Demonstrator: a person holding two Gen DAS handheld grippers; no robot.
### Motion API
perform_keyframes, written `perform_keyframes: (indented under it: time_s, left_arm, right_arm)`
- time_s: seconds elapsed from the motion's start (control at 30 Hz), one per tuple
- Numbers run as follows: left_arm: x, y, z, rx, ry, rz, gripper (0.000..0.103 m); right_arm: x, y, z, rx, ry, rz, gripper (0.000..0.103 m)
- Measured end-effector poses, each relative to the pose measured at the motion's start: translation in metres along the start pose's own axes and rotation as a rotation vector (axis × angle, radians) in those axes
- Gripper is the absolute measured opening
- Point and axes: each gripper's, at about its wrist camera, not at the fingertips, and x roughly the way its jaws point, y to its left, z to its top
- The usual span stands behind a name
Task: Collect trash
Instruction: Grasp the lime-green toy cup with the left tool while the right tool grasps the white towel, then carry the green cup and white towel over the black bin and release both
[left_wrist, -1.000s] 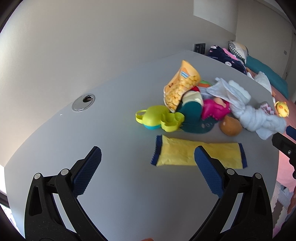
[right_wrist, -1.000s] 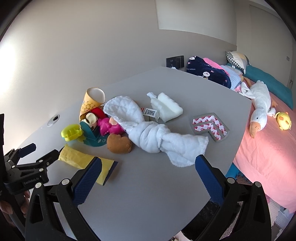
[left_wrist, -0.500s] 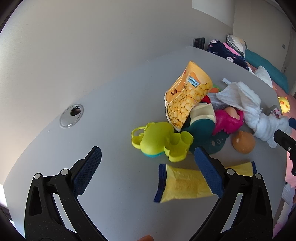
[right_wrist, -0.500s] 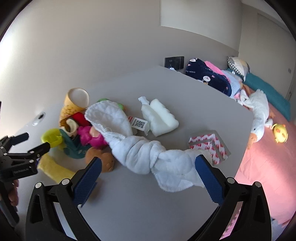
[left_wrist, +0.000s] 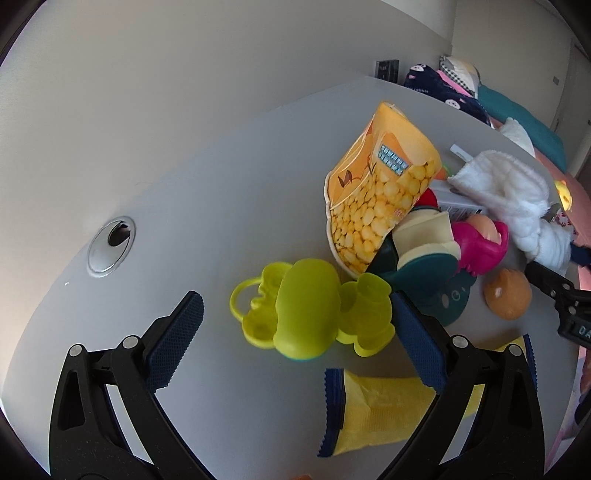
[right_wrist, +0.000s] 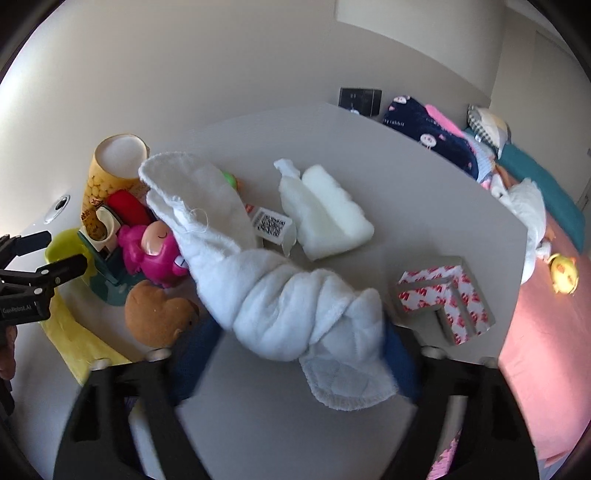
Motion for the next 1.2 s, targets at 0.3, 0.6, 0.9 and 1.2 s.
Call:
perform_keyframes:
  time_s: [0.3,0.6,0.9,1.2]
  left_arm:
    - [-0.005,0.013,-0.004,-0.038,-0.020,0.002,0.083]
    - [-0.042,0.016,-0.004,-0.052,-0.082,0.009,0.083]
    - [-0.071,-0.014,0.001,-0.018,-0.130,-0.017,0.083]
    - [-0.089,-0.061,-0.001,0.043,-0.153,-0.085,0.083]
  right_arm:
    - [-0.012,-0.004,-0.003,0.051,-0.032,0.040,0.057]
    - [-0.051,-0.011,-0.001,0.098,-0.107,0.049,0.055]
    - [-0.097,-0.032,-0.015,0.152,-0.169,0.041,0.055]
    - [-0.125,-0.064,-0.031,0.207,-0.204,0.024,0.055]
